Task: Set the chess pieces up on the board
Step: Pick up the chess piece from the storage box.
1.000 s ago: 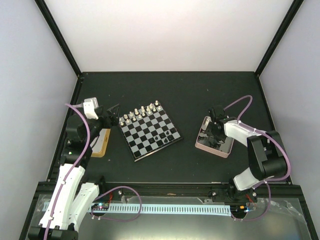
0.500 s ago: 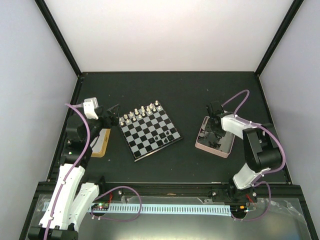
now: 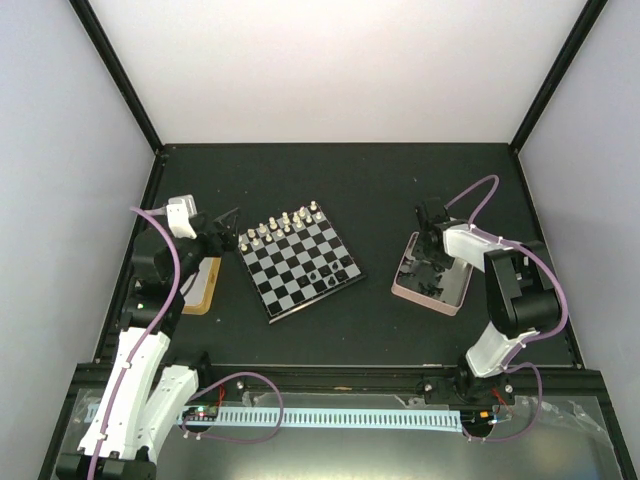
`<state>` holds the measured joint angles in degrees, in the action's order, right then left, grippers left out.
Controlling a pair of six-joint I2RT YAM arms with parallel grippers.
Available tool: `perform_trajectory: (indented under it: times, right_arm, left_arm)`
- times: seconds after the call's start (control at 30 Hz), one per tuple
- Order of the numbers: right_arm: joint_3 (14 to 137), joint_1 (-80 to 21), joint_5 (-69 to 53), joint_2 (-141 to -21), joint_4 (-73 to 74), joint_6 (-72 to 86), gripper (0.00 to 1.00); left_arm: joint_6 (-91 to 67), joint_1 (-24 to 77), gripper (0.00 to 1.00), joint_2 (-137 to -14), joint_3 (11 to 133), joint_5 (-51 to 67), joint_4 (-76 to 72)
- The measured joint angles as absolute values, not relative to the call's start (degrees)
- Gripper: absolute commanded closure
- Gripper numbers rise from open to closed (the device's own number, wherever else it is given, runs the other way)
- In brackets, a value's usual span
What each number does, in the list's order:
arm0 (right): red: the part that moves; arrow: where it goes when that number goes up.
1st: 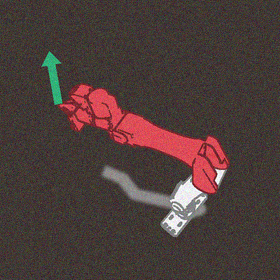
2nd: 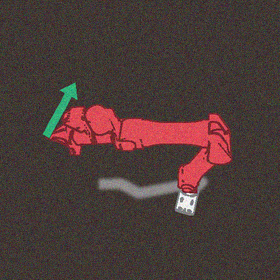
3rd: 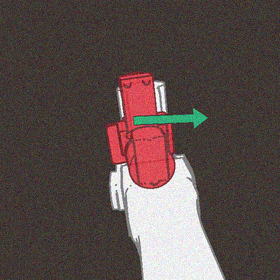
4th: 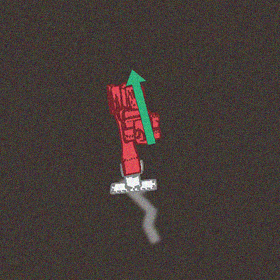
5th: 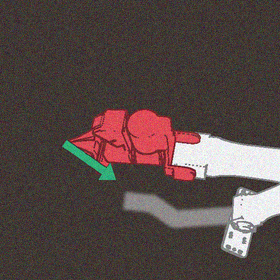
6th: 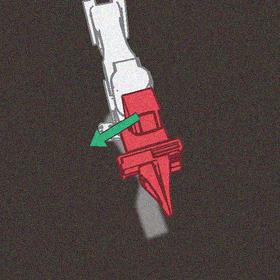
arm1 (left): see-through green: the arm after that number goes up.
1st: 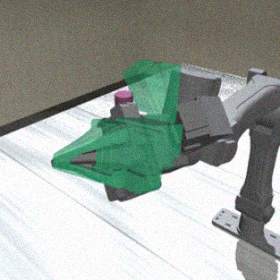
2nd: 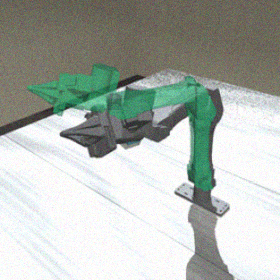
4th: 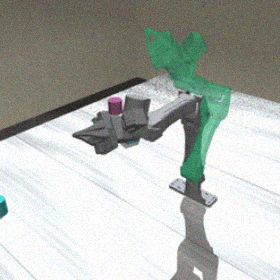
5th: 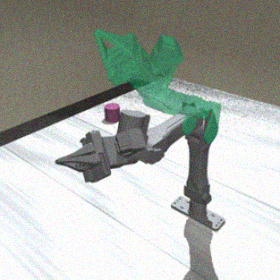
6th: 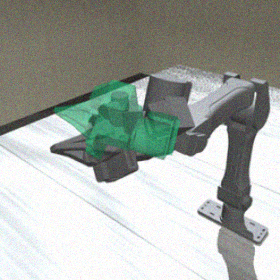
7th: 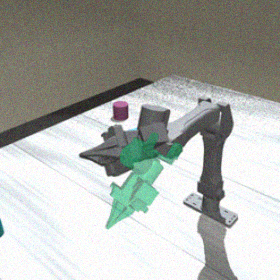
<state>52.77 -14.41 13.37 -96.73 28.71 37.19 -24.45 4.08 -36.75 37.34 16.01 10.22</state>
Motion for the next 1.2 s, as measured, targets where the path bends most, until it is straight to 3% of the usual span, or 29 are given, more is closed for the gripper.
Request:
perform_trajectory:
  times: [0.63, 1.2]
  right_arm:
    - [48.21, -13.41, 10.55, -92.29, 28.77, 36.14, 0.64]
    - [43.72, -13.58, 10.31, -87.26, 31.11, 38.83, 0.69]
  left_arm:
    - [-24.47, 4.08, 0.01, -36.75, 37.34, 16.01, 10.22]
    - [-24.47, 4.08, 0.01, -36.75, 37.34, 16.03, 10.22]
